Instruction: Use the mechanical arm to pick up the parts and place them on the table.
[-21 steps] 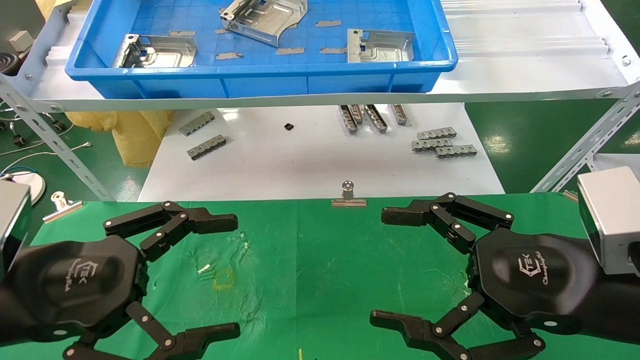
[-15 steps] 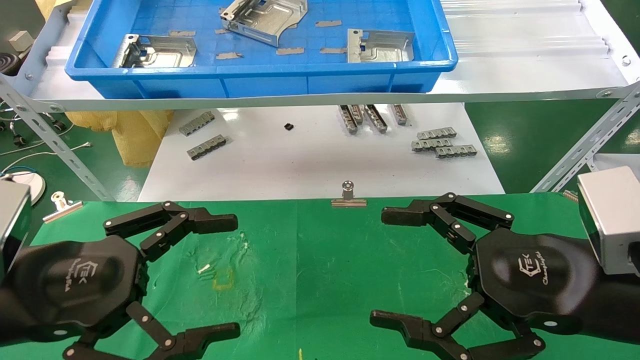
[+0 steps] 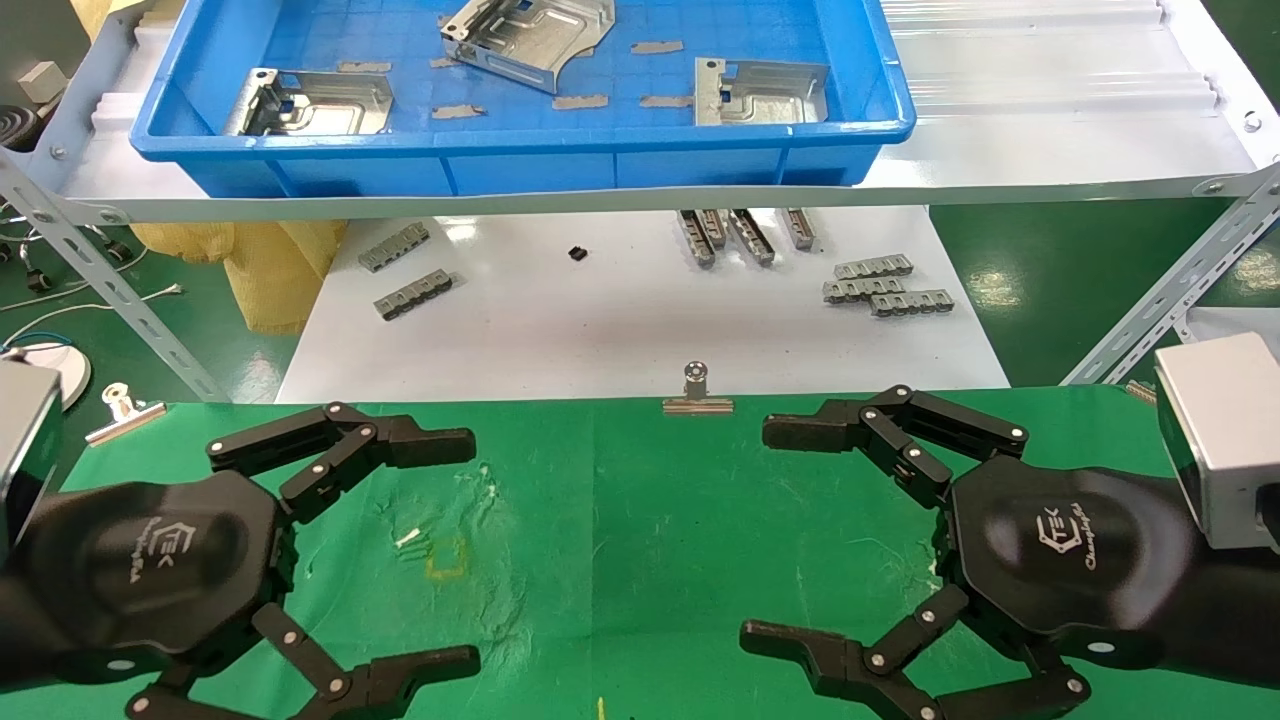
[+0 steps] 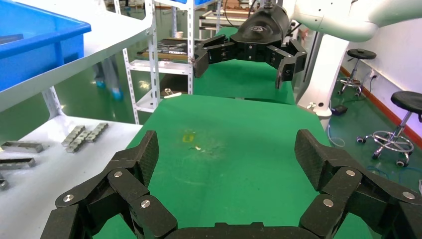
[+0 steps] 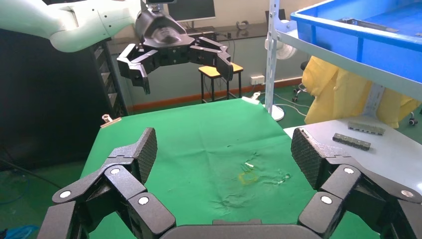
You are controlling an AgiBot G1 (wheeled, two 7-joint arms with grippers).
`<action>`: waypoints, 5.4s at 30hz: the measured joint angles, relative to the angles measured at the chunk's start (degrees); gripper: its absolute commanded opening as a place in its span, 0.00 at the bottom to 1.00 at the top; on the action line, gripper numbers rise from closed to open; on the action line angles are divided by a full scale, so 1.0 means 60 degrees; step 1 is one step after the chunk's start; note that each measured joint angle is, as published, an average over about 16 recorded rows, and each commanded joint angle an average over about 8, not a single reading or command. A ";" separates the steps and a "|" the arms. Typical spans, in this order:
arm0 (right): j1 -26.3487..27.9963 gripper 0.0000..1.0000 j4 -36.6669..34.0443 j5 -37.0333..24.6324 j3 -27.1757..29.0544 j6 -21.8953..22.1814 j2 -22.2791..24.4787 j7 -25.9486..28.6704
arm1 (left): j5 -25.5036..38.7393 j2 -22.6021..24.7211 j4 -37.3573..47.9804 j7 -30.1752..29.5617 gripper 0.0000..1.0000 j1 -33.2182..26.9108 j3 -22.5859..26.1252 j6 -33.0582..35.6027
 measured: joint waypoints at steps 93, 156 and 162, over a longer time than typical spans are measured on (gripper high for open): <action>0.0001 0.01 -0.0001 0.0001 -0.0002 0.0000 0.0000 -0.0002 | 0.5788 0.7129 1.1484 -0.0201 0.00 -0.8918 0.2832 -0.8234; 0.0002 1.00 -0.0001 0.0003 -0.0005 0.0001 0.0001 -0.0003 | 0.3226 0.4705 0.9576 0.2494 0.00 -0.8447 0.2776 -0.1358; 0.0002 1.00 -0.0001 0.0003 -0.0005 0.0001 0.0001 -0.0003 | 0.2514 0.3812 0.8708 0.3451 0.00 -0.7723 0.2762 0.0363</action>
